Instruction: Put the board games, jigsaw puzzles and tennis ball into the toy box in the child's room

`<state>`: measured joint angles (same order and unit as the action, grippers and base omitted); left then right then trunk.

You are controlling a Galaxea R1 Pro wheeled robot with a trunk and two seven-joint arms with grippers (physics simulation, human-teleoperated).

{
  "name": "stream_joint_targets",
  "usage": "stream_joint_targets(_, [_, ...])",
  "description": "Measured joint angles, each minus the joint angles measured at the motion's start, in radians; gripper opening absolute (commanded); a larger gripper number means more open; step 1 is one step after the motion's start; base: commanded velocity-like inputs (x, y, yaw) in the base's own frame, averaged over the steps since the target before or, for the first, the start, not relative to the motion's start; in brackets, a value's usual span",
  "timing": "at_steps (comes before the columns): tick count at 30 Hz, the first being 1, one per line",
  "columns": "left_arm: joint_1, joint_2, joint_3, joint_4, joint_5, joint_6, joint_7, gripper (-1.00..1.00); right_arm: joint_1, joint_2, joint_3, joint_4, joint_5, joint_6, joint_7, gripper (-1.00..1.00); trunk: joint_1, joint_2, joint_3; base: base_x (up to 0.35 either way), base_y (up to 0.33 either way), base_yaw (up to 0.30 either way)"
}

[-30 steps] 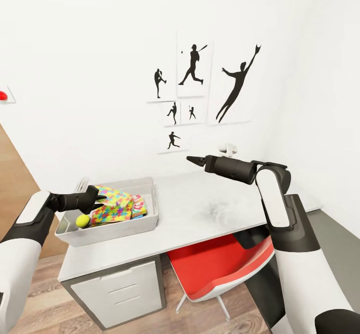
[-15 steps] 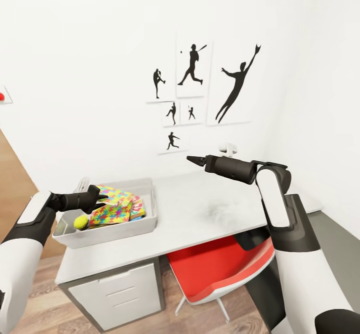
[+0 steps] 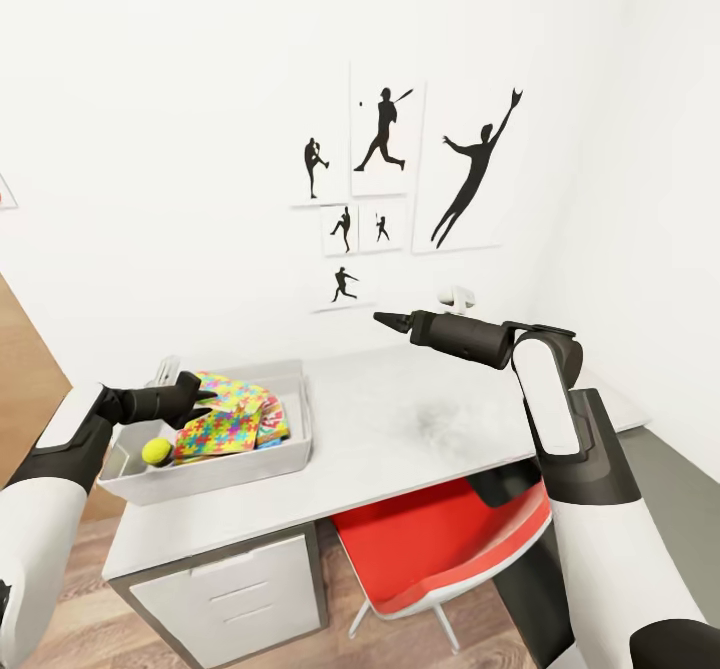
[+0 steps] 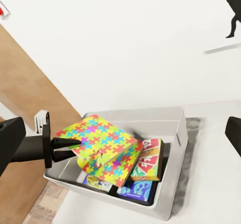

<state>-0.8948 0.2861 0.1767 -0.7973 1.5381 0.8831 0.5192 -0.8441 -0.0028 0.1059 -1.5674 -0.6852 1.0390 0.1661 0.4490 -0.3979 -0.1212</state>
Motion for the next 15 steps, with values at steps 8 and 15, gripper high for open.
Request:
stream_joint_targets(8, [0.001, 0.000, 0.001, 0.018, 0.001, -0.002, 0.000, -1.00, 0.000, 0.000, 0.000, 0.000, 0.000, 0.000, -0.001, 1.00, 0.000, 0.000, 0.000, 0.157, 0.000, 0.000])
stream_joint_targets(15, [0.001, -0.004, 0.001, 0.020, 0.000, -0.002, 0.000, -1.00, 0.000, 0.000, 0.000, 0.000, 0.000, 0.000, -0.001, 1.00, 0.000, 0.000, 0.000, 0.012, 0.000, 0.000])
